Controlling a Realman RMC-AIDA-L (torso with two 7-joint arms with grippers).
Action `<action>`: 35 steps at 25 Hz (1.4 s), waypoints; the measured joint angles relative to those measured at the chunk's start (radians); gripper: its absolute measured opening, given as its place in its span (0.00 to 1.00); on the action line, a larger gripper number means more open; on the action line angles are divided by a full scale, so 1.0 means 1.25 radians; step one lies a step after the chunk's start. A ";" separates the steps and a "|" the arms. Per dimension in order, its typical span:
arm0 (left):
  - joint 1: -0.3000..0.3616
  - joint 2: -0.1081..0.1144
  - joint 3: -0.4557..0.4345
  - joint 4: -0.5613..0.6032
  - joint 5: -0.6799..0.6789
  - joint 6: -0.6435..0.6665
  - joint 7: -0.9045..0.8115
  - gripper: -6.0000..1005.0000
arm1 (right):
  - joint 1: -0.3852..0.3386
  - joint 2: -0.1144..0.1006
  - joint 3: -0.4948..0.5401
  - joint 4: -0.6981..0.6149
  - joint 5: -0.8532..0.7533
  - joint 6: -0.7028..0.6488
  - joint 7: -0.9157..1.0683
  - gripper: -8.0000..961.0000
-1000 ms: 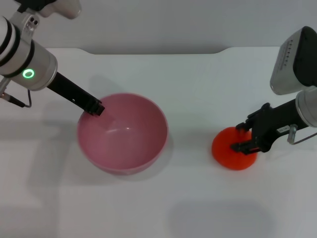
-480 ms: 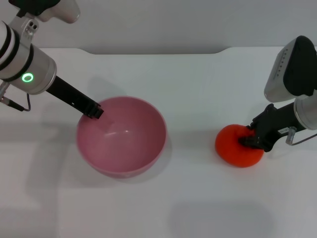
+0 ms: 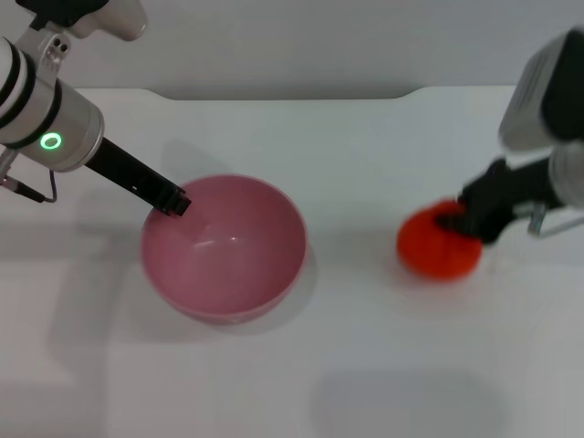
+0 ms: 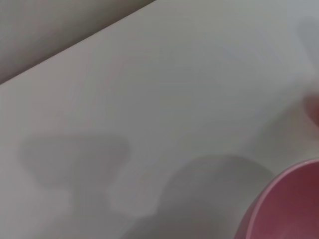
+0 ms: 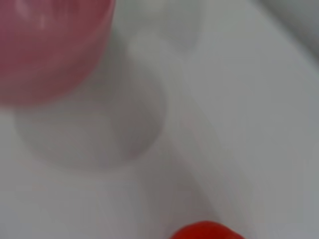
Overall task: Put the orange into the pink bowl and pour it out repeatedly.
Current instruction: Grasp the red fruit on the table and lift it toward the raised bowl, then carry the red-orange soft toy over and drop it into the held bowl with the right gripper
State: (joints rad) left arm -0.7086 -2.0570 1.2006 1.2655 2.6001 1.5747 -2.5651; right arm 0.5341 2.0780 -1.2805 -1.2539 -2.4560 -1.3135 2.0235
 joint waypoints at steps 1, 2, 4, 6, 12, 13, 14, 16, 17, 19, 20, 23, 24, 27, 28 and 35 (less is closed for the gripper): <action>0.000 0.000 0.000 0.000 0.000 0.000 0.001 0.07 | -0.007 0.001 0.009 -0.038 0.012 -0.011 0.013 0.19; 0.000 0.000 0.000 0.000 0.000 -0.001 0.001 0.07 | -0.012 0.002 0.018 -0.073 0.024 -0.021 0.025 0.18; -0.002 0.001 0.001 0.000 0.000 -0.001 0.003 0.07 | -0.021 0.003 0.050 -0.156 0.070 -0.056 0.036 0.16; -0.003 0.001 0.001 0.000 0.000 -0.001 0.004 0.07 | -0.025 0.003 0.085 -0.232 0.128 -0.094 0.037 0.15; -0.007 0.000 0.002 -0.002 -0.001 -0.001 0.006 0.07 | -0.030 0.004 0.125 -0.423 0.293 -0.165 0.056 0.15; -0.007 0.000 0.002 -0.003 -0.001 -0.001 0.006 0.07 | -0.032 0.005 0.122 -0.443 0.322 -0.170 0.057 0.15; -0.008 0.000 0.002 -0.005 -0.002 -0.001 0.006 0.07 | -0.034 0.006 0.118 -0.457 0.352 -0.175 0.056 0.15; -0.009 0.000 0.003 -0.008 -0.002 -0.001 0.006 0.07 | -0.035 0.006 0.105 -0.465 0.394 -0.182 0.054 0.15; -0.009 -0.001 0.003 -0.009 -0.003 -0.001 0.006 0.07 | -0.035 0.006 0.095 -0.463 0.408 -0.183 0.049 0.15; -0.009 -0.002 0.004 -0.010 -0.004 -0.002 0.006 0.07 | -0.031 0.006 0.064 -0.442 0.416 -0.184 0.036 0.14; -0.009 -0.002 0.004 -0.010 -0.006 -0.002 0.006 0.07 | -0.029 0.006 0.045 -0.426 0.416 -0.182 0.024 0.15; -0.009 -0.003 0.006 -0.010 -0.011 -0.002 0.006 0.07 | -0.019 0.006 -0.005 -0.365 0.415 -0.164 -0.006 0.16; -0.010 -0.004 0.011 -0.010 -0.029 -0.003 0.006 0.07 | -0.014 0.007 -0.021 -0.340 0.415 -0.155 -0.013 0.17; -0.010 -0.003 0.014 -0.010 -0.038 -0.003 0.007 0.07 | -0.002 0.005 -0.061 -0.273 0.414 -0.127 -0.034 0.18; -0.010 -0.003 0.014 -0.010 -0.038 -0.003 0.007 0.07 | 0.001 0.004 -0.073 -0.258 0.414 -0.120 -0.040 0.18; -0.010 -0.002 0.022 -0.007 -0.052 -0.003 0.009 0.07 | 0.005 0.003 -0.140 -0.206 0.386 -0.070 -0.057 0.22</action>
State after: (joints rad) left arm -0.7210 -2.0594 1.2284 1.2566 2.5345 1.5708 -2.5536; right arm 0.5404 2.0821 -1.4560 -1.5112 -1.9740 -1.4013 1.9519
